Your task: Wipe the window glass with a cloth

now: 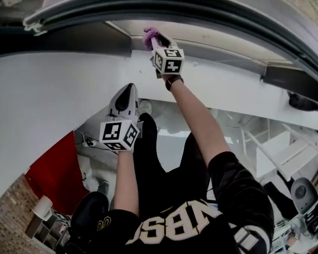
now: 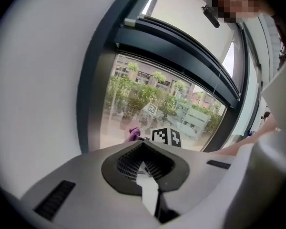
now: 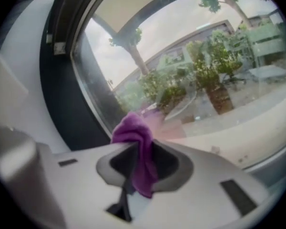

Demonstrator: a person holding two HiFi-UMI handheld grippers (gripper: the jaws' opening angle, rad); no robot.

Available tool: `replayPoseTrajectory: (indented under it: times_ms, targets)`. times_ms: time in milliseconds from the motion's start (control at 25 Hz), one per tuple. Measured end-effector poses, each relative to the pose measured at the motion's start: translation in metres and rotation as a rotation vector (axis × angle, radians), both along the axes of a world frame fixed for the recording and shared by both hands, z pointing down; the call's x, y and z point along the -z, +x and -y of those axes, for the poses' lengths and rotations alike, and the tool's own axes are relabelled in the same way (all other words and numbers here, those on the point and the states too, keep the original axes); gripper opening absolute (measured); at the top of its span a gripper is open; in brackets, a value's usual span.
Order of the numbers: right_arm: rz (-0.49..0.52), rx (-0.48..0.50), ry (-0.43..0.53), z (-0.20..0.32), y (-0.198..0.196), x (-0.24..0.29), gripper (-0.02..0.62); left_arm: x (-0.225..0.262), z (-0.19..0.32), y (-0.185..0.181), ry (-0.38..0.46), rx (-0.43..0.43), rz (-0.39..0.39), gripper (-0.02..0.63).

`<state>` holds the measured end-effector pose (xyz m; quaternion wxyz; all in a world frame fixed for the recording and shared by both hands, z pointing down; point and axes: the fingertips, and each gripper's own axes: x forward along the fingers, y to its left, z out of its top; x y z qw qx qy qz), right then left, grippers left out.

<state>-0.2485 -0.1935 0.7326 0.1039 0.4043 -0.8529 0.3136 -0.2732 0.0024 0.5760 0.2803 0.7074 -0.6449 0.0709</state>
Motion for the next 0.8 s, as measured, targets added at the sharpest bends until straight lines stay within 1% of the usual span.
replayPoseTrajectory:
  times_ms: [80, 120, 200, 320, 440, 560, 640, 800]
  targets:
    - [-0.044, 0.005, -0.001, -0.004, 0.057, -0.013, 0.091, -0.011, 0.001, 0.036, -0.012, -0.018, -0.029, 0.023]
    - [-0.072, 0.009, 0.008, -0.003, 0.088, -0.017, 0.091, -0.016, 0.005, 0.06, -0.014, -0.038, -0.044, 0.023]
    - [-0.11, -0.02, 0.027, 0.007, 0.159, -0.018, 0.091, -0.027, 0.02, 0.116, -0.015, -0.104, -0.072, 0.023]
    - [-0.132, -0.129, 0.027, 0.02, 0.267, -0.016, 0.091, -0.038, 0.04, 0.196, -0.016, -0.212, -0.099, 0.023]
    - [-0.155, -0.245, 0.009, 0.026, 0.362, -0.018, 0.09, -0.04, 0.05, 0.256, -0.002, -0.283, -0.112, 0.023]
    - [-0.167, -0.409, -0.023, 0.032, 0.453, -0.024, 0.091, -0.04, 0.055, 0.299, 0.016, -0.328, -0.117, 0.023]
    - [-0.162, -0.513, -0.049, 0.032, 0.503, -0.031, 0.091, -0.043, 0.054, 0.32, 0.014, -0.34, -0.129, 0.023]
    - [-0.174, -0.665, -0.081, 0.033, 0.569, -0.04, 0.091, -0.049, 0.053, 0.344, 0.01, -0.349, -0.139, 0.023]
